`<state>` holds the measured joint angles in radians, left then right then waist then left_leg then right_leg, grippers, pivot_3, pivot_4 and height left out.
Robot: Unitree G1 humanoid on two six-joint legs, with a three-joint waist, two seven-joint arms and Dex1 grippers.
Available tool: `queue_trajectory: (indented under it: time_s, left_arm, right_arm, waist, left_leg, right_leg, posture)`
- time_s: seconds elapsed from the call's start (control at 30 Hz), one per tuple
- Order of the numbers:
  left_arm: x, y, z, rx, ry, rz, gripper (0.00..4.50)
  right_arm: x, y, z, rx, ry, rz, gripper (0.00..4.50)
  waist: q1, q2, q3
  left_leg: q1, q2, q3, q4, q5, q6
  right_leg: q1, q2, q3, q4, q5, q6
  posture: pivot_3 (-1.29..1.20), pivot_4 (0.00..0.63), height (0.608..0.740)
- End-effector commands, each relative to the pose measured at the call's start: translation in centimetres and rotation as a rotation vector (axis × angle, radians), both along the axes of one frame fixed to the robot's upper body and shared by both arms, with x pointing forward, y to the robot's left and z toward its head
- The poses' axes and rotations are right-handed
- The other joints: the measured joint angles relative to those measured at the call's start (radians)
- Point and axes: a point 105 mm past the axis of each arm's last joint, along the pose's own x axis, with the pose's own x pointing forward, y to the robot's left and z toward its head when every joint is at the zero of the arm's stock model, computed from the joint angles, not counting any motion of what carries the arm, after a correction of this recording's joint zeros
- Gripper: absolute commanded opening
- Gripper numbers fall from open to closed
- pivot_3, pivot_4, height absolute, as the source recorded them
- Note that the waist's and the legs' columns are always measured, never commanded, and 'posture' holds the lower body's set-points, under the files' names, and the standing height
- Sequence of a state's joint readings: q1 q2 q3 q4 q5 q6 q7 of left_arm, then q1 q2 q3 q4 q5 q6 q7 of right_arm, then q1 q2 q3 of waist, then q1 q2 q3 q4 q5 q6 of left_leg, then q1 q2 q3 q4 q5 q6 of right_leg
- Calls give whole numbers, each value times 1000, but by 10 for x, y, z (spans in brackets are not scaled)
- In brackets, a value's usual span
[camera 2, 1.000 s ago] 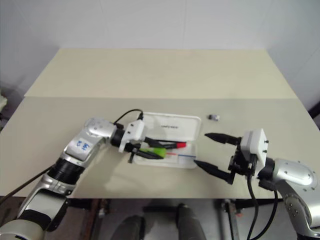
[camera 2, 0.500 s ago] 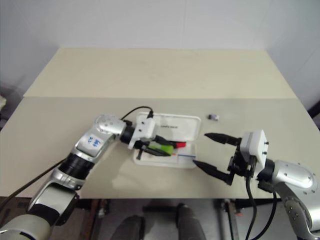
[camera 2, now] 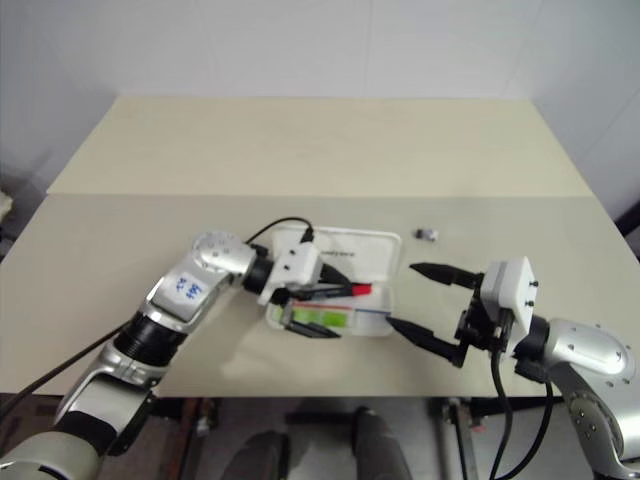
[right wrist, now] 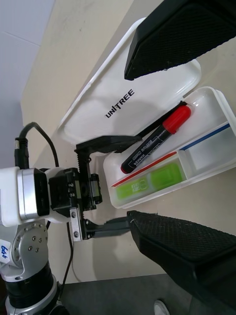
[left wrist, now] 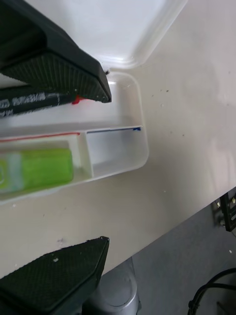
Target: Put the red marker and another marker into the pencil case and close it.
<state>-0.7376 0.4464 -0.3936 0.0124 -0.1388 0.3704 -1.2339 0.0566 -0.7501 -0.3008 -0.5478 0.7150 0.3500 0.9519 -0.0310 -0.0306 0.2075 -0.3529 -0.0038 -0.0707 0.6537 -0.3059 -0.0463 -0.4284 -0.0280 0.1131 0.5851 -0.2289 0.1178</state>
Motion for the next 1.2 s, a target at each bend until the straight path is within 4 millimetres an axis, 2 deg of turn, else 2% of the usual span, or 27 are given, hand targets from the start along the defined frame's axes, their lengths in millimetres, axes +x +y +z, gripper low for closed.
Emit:
queue_trajectory:
  time_s: [0.03, 0.2, 0.4, 0.53, 0.67, 0.73, 0.87, 1.0, 1.1, 1.2]
  left_arm:
    - [-3, -1, 12, -25, -41, -4, 4477]
    - [-4, -1, 23, -79, -63, 18, 4477]
    - [-9, 11, 56, -274, -96, 33, 4477]
    - [-9, 30, 92, -525, -145, 97, 4477]
    - [0, 56, 93, -515, -173, 210, 4477]
    - [5, 72, 89, -487, -185, 291, 4477]
    - [8, 84, 92, -495, -223, 342, 4477]
    - [11, 105, 112, -605, -323, 379, 4477]
    - [17, 113, 114, -618, -318, 399, 4477]
    - [26, 122, 118, -623, -312, 423, 4477]
  right_arm:
    - [-1, -1, 9, 2, -47, 0, 4500]
    - [1, -3, 9, -1, -46, -1, 4500]
    - [4, -9, 5, -20, -37, -20, 4500]
    - [12, -19, -1, -65, -26, -56, 4500]
    - [26, -30, -5, -99, -15, -113, 4500]
    - [35, -34, -9, -123, -3, -141, 4500]
    - [48, -39, -13, -148, -11, -180, 4500]
    - [78, -45, -23, -195, -44, -260, 4500]
    - [97, -45, -28, -209, -51, -295, 4500]
    - [118, -48, -30, -208, -63, -345, 4500]
  waist:
    - [0, 0, 0]
    - [0, 0, 0]
    - [0, 0, 0]
    - [0, 0, 0]
    - [-3, 0, 0]
    - [-6, 0, 0]
    - [-5, -1, 1]
    - [-9, -2, 1]
    - [-12, -2, 1]
    - [-21, -2, 1]
  left_leg:
    - [0, 0, 0, 0, 0, 0]
    - [0, 0, 0, 1, 0, 0]
    - [0, 0, 0, 0, 0, 0]
    - [0, 0, 0, 1, 0, 0]
    - [1, 0, 1, 2, 0, 0]
    - [1, 0, 1, 2, 0, 0]
    - [1, 0, 1, 4, 0, 0]
    - [1, 0, 1, 6, 0, 0]
    - [2, 1, 1, 6, 0, 0]
    - [1, 1, 1, 6, 0, 0]
  right_leg:
    - [0, 0, 0, 0, 0, 0]
    - [0, 0, 0, 0, 0, 0]
    - [0, 0, 0, 0, 0, 0]
    - [0, 0, 0, 1, 1, 1]
    - [0, 0, 0, 1, 2, 1]
    - [0, 0, 0, 1, 1, 1]
    - [0, 0, 0, 1, 1, 0]
    - [0, 0, 0, 0, 2, -1]
    - [0, 0, 0, 1, 3, 0]
    - [0, 0, 0, 1, 8, 9]
  posture:
    - [0, 150, 740]
    - [0, 150, 740]
    - [0, 150, 740]
    - [0, 150, 740]
    - [0, 150, 740]
    - [0, 150, 740]
    - [0, 150, 740]
    - [0, 150, 740]
    - [0, 150, 740]
    - [0, 150, 740]
